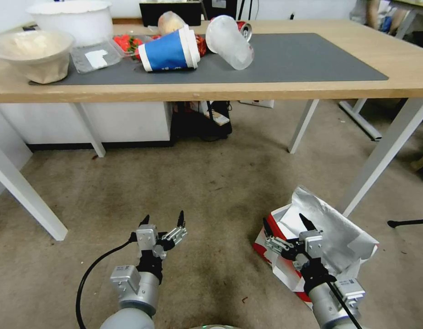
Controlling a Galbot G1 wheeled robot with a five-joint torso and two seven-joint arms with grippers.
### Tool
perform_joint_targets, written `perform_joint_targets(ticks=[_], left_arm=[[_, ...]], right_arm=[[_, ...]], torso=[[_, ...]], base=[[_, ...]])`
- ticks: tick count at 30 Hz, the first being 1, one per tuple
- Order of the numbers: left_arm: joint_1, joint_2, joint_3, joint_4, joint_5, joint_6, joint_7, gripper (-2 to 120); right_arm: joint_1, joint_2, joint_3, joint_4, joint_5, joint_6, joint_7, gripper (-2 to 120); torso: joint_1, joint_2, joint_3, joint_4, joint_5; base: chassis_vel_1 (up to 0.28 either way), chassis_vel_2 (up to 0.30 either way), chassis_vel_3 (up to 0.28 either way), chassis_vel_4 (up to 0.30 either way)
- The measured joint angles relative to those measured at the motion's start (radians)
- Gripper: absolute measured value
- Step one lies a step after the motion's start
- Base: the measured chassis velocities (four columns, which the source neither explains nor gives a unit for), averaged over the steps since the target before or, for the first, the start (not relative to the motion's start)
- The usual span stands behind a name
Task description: Pick up the food delivery bag from the floor and place it on the table.
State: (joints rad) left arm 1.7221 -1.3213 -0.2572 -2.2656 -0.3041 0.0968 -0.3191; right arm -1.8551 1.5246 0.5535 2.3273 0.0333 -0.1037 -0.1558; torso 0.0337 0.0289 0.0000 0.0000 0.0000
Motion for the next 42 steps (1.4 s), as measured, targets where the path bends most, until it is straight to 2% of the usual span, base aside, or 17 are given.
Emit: perform_joint_targets(ticks=[9, 12, 13, 17, 18, 20, 21, 23, 25, 27, 29, 32, 33, 36, 42], left_arm=[[0.003, 0.017, -0.01, 0.005, 0.0, -0.031, 0.008, 100], [0.004, 0.024, -0.01, 0.008, 0.017, -0.046, 0.02, 100], [0.004, 0.024, -0.01, 0.008, 0.017, -0.046, 0.02, 100], [0.004, 0.034, -0.009, 0.007, 0.037, -0.048, 0.026, 100], [0.004, 0.034, -0.009, 0.007, 0.037, -0.048, 0.026, 100], [0.003, 0.037, -0.012, 0.003, 0.046, -0.048, 0.031, 100], [0.003, 0.037, -0.012, 0.003, 0.046, -0.048, 0.031, 100], [0.005, 0.038, -0.014, 0.001, 0.049, -0.049, 0.037, 100], [0.006, 0.038, -0.015, 0.001, 0.051, -0.05, 0.038, 100], [0.009, 0.038, -0.016, 0.0, 0.054, -0.053, 0.043, 100], [0.01, 0.038, -0.016, 0.0, 0.056, -0.054, 0.043, 100], [0.009, 0.036, -0.016, 0.007, 0.059, -0.055, 0.043, 100], [0.009, 0.036, -0.016, 0.007, 0.059, -0.055, 0.043, 100], [0.005, 0.033, -0.016, 0.017, 0.06, -0.055, 0.043, 100], [0.001, 0.03, -0.015, 0.028, 0.062, -0.054, 0.041, 100]], right_arm=[[0.003, -0.017, 0.006, -0.015, 0.018, 0.038, -0.012, 100], [0.051, -0.086, 0.049, -0.052, 0.078, 0.068, -0.037, 100], [0.051, -0.086, 0.049, -0.052, 0.078, 0.068, -0.037, 100], [0.17, -0.291, 0.127, -0.166, 0.214, 0.106, -0.117, 100], [0.17, -0.291, 0.127, -0.166, 0.214, 0.106, -0.117, 100], [0.252, -0.413, 0.154, -0.245, 0.292, 0.13, -0.178, 100], [0.252, -0.413, 0.154, -0.245, 0.292, 0.13, -0.178, 100], [0.323, -0.509, 0.158, -0.33, 0.345, 0.157, -0.222, 100], [0.339, -0.534, 0.157, -0.35, 0.358, 0.161, -0.232, 100], [0.403, -0.638, 0.148, -0.449, 0.407, 0.166, -0.277, 100], [0.415, -0.659, 0.143, -0.475, 0.413, 0.166, -0.29, 100], [0.483, -0.752, 0.107, -0.619, 0.411, 0.184, -0.347, 100], [0.483, -0.752, 0.107, -0.619, 0.411, 0.184, -0.347, 100], [0.55, -0.791, 0.074, -0.72, 0.386, 0.198, -0.385, 100], [0.632, -0.809, 0.026, -0.824, 0.38, 0.194, -0.455, 100]], torso=[[0.0, 0.002, 0.0, -0.0001, 0.0], [0.001, 0.003, 0.0, -0.0004, 0.0], [0.001, 0.003, 0.0, -0.0004, 0.0], [0.001, 0.003, 0.0, 0.0001, 0.0005], [0.001, 0.003, 0.0, 0.0001, 0.0005], [0.001, 0.003, 0.0, 0.0001, 0.0002], [0.001, 0.003, 0.0, 0.0001, 0.0002], [0.001, 0.004, 0.0, 0.0002, 0.0005], [0.001, 0.004, 0.0, 0.0002, 0.0006], [0.001, 0.004, 0.0, 0.0, 0.0], [0.001, 0.004, 0.0, 0.0, 0.0001], [0.001, 0.004, 0.0, -0.0001, 0.0], [0.001, 0.004, 0.0, -0.0001, 0.0], [0.001, 0.005, 0.0, -0.0001, 0.0], [0.001, 0.005, 0.0, -0.0001, 0.0]], base=[[0.0, 0.0, 0.0, 0.0], [0.0, 0.0, 0.0, 0.0], [0.0, 0.0, 0.0, 0.0], [0.0, 0.0, 0.0, 0.0], [0.0, 0.0, 0.0, 0.0], [0.0, 0.0, 0.0, 0.0], [0.0, 0.0, 0.0, 0.0], [0.0, 0.0, 0.0, 0.0], [0.0, 0.0, 0.0, 0.0], [0.0, 0.0, 0.0, 0.0], [0.0, 0.0, 0.0, 0.0], [0.0, 0.0, 0.0, 0.0], [0.0, 0.0, 0.0, 0.0], [0.0, 0.0, 0.0, 0.0], [0.0, 0.0, 0.0, 0.0]])
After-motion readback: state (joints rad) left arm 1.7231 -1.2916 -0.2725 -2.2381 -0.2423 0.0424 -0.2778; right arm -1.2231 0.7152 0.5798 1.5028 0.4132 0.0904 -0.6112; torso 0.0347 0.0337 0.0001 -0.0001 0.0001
